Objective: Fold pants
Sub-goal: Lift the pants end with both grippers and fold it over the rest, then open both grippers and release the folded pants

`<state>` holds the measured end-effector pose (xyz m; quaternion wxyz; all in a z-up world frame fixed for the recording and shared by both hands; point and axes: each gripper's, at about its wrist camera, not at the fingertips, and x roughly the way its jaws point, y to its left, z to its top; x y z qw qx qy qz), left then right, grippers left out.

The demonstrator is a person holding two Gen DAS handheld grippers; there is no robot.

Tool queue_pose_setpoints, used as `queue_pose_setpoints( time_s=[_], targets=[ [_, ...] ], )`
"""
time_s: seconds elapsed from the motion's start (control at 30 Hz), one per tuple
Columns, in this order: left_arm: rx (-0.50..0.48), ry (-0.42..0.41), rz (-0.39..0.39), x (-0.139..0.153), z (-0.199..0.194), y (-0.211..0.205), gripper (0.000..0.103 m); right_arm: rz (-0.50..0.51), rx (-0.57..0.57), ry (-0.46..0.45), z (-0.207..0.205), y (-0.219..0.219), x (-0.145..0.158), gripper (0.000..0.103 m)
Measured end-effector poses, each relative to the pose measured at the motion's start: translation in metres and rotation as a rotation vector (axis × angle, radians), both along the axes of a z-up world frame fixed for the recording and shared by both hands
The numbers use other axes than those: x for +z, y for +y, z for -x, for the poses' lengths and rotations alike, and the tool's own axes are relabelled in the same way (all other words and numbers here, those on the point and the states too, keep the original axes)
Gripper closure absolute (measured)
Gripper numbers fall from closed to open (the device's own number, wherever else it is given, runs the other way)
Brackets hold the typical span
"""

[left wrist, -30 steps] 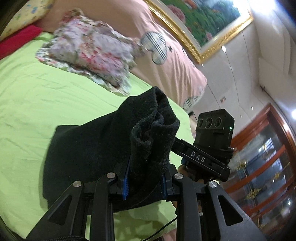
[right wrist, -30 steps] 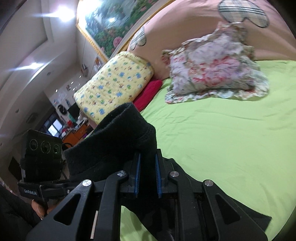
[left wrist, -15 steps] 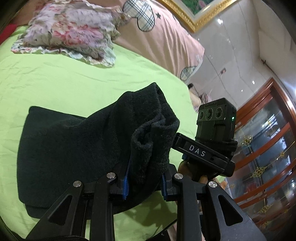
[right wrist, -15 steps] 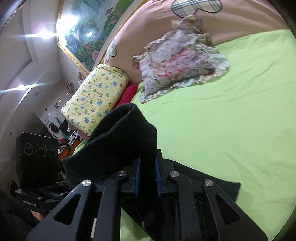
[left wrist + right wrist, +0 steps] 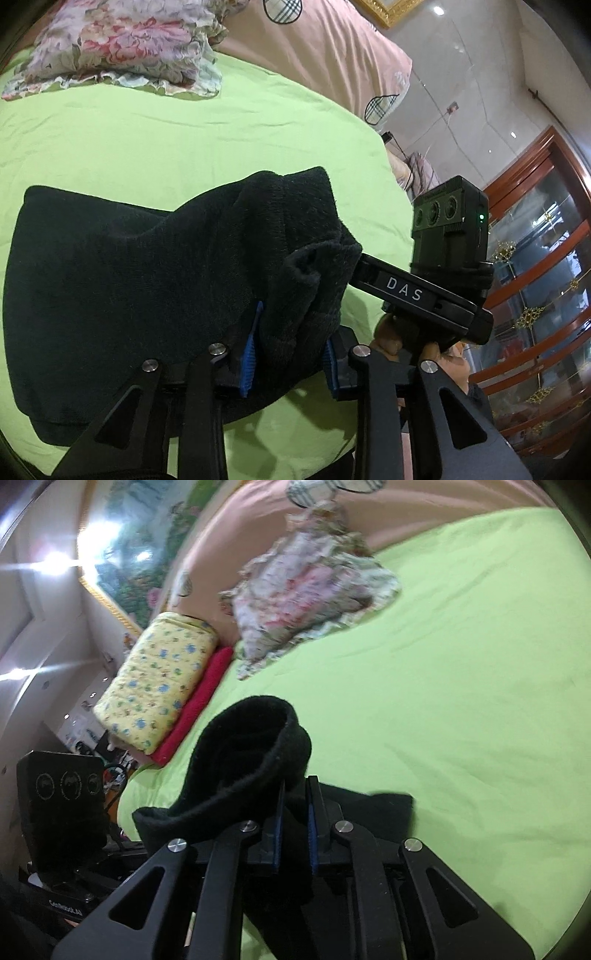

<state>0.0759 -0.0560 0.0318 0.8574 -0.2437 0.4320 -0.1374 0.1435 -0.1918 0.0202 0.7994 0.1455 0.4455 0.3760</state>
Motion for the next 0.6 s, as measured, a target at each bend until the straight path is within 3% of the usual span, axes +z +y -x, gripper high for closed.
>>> queue_pose_setpoints(
  time_s=[0.2, 0.4, 0.43, 0.47, 0.53, 0.6],
  targets=[
    [-0.025, -0.003, 0.031, -0.004, 0.002, -0.003, 0.042, 0.052, -0.121, -0.022, 0.010, -0.023, 0.005, 0.091],
    [-0.047, -0.010, 0.032, -0.004, 0.008, -0.005, 0.040, 0.121, -0.240, -0.042, 0.027, -0.034, 0.012, 0.088],
    [-0.048, -0.010, 0.035, -0.003, 0.010, -0.005, 0.039, 0.130, -0.253, -0.042, 0.028, -0.034, 0.013, 0.083],
    [-0.046, -0.011, 0.039, -0.003, 0.012, -0.003, 0.037, 0.149, -0.272, -0.042, 0.031, -0.035, 0.014, 0.070],
    [-0.033, -0.015, 0.048, 0.000, 0.016, 0.002, 0.036, 0.179, -0.305, -0.047, 0.035, -0.036, 0.017, 0.055],
    [-0.022, -0.019, 0.058, 0.002, 0.020, 0.006, 0.033, 0.179, -0.321, -0.060, 0.040, -0.037, 0.022, 0.055]
  ],
)
